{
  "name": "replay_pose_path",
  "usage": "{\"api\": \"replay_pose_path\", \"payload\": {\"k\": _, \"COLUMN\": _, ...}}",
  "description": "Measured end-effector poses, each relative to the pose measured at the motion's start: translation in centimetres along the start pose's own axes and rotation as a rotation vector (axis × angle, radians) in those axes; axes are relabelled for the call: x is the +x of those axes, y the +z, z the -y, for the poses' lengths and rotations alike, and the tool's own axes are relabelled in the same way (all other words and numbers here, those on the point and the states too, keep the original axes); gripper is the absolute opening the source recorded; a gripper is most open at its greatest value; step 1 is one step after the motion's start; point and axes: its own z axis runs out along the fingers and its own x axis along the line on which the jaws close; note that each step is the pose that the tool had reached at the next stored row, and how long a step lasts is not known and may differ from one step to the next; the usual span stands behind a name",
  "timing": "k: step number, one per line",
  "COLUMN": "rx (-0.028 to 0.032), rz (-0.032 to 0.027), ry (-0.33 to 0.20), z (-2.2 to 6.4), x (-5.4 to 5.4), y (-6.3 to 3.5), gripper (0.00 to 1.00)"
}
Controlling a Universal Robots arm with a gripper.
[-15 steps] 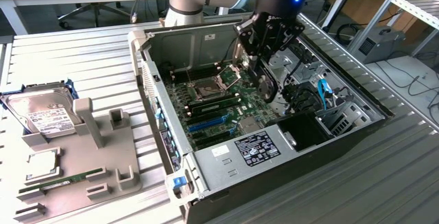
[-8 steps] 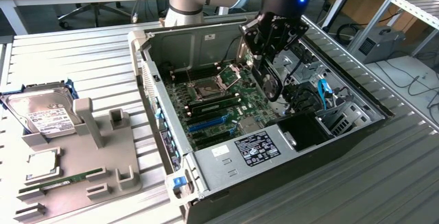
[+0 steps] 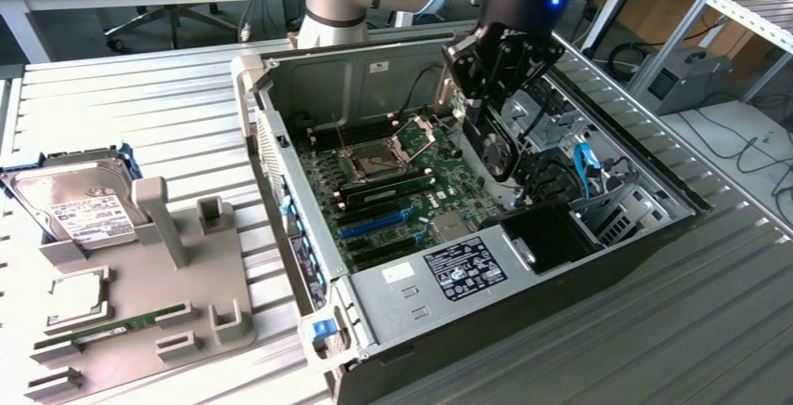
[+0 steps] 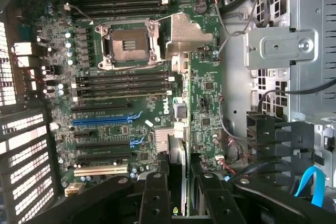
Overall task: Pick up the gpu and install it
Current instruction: 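Pick up the gpu and move the gpu toward the slot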
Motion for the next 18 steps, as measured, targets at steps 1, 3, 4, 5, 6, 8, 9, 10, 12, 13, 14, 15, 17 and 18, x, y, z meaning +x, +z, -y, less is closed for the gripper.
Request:
{"api": "replay_pose_path", "payload": {"k": 1, "rx": 0.0001, "rz": 0.0000, "ry": 0.000, "z": -0.02, "x": -0.1, "y": 0.03, "gripper": 0.26}}
{"api": "replay_pose_path", "payload": {"k": 3, "rx": 0.0003, "rz": 0.0001, "ry": 0.000, "z": -0.06, "x": -0.4, "y": 0.08, "gripper": 0.26}}
{"api": "replay_pose_path", "payload": {"k": 4, "rx": 0.0005, "rz": 0.0000, "ry": 0.000, "z": -0.08, "x": -0.5, "y": 0.11, "gripper": 0.26}}
{"api": "replay_pose_path", "payload": {"k": 5, "rx": 0.0006, "rz": 0.0001, "ry": 0.000, "z": -0.11, "x": -0.7, "y": 0.15, "gripper": 0.26}}
{"api": "replay_pose_path", "payload": {"k": 6, "rx": 0.0007, "rz": 0.0001, "ry": 0.000, "z": -0.13, "x": -0.8, "y": 0.18, "gripper": 0.26}}
{"api": "replay_pose_path", "payload": {"k": 8, "rx": 0.0010, "rz": 0.0001, "ry": 0.000, "z": -0.18, "x": -1.1, "y": 0.24, "gripper": 0.26}}
{"api": "replay_pose_path", "payload": {"k": 9, "rx": 0.0011, "rz": 0.0001, "ry": 0.000, "z": -0.20, "x": -1.3, "y": 0.27, "gripper": 0.26}}
{"api": "replay_pose_path", "payload": {"k": 10, "rx": 0.0013, "rz": 0.0001, "ry": 0.000, "z": -0.23, "x": -1.4, "y": 0.30, "gripper": 0.26}}
{"api": "replay_pose_path", "payload": {"k": 12, "rx": 0.0015, "rz": 0.0001, "ry": 0.000, "z": -0.27, "x": -1.7, "y": 0.35, "gripper": 0.26}}
{"api": "replay_pose_path", "payload": {"k": 13, "rx": 0.0017, "rz": 0.0001, "ry": 0.000, "z": -0.29, "x": -1.8, "y": 0.38, "gripper": 0.26}}
{"api": "replay_pose_path", "payload": {"k": 14, "rx": 0.0017, "rz": 0.0001, "ry": 0.000, "z": -0.31, "x": -1.9, "y": 0.41, "gripper": 0.26}}
{"api": "replay_pose_path", "payload": {"k": 15, "rx": 0.0018, "rz": 0.0002, "ry": 0.000, "z": -0.33, "x": -2.1, "y": 0.44, "gripper": 0.26}}
{"api": "replay_pose_path", "payload": {"k": 17, "rx": 0.0021, "rz": 0.0001, "ry": 0.000, "z": -0.38, "x": -2.4, "y": 0.50, "gripper": 0.26}}
{"api": "replay_pose_path", "payload": {"k": 18, "rx": 0.0022, "rz": 0.0001, "ry": 0.000, "z": -0.40, "x": -2.5, "y": 0.52, "gripper": 0.26}}
